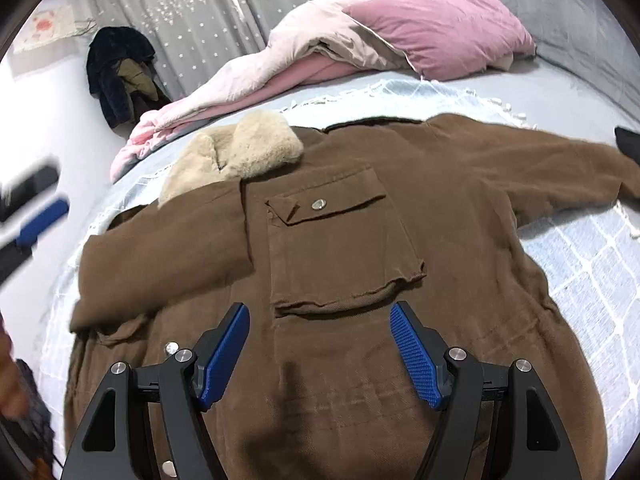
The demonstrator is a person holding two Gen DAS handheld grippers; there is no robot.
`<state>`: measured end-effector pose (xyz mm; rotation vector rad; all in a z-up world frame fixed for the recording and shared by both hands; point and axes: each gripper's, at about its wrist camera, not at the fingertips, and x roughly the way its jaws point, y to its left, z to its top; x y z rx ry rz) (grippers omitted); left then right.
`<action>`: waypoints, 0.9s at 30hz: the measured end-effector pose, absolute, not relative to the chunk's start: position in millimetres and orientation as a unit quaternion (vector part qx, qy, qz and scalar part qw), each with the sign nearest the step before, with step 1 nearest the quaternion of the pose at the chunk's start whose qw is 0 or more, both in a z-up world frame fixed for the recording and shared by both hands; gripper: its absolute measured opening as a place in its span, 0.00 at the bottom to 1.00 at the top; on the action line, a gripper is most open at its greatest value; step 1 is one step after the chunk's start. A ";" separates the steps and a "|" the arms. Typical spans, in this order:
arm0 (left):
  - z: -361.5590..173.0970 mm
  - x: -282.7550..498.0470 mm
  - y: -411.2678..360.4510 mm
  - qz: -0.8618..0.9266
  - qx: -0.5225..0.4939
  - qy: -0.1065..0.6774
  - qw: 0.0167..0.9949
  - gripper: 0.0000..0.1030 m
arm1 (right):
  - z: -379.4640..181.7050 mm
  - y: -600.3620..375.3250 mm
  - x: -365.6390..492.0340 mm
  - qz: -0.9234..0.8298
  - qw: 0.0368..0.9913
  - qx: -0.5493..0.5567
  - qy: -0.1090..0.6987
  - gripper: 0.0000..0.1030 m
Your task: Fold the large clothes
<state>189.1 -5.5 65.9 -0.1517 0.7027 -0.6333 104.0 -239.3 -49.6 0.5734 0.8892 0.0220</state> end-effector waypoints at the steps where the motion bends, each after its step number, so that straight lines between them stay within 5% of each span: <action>1: 67.0 187.6 18.6 -0.292 -0.087 0.337 0.891 0.67 | -50.7 -240.2 103.9 0.017 0.860 0.281 0.425 0.72; 9: 33.9 204.5 127.9 -0.152 -0.116 0.353 0.916 0.67 | -56.8 -236.1 129.0 0.159 0.787 0.418 0.425 0.72; 15: 11.5 216.5 144.4 -0.140 -0.128 0.373 0.908 0.52 | -78.1 -217.1 197.6 0.151 0.758 0.442 0.456 0.69; 17: 6.0 216.2 151.9 -0.136 -0.135 0.373 0.908 0.48 | -92.7 -206.8 215.6 0.159 0.740 0.457 0.467 0.57; 19: -0.5 218.9 156.7 -0.126 -0.134 0.375 0.908 0.39 | -100.7 -194.9 227.1 0.158 0.736 0.449 0.481 0.21; 20: -3.9 220.4 158.5 -0.124 -0.132 0.376 0.909 0.37 | -98.7 -187.5 232.6 0.158 0.744 0.431 0.486 0.11; 27: -16.4 221.8 151.9 -0.148 -0.116 0.392 0.901 0.32 | -5.3 -183.0 183.1 0.146 0.858 0.325 0.369 0.08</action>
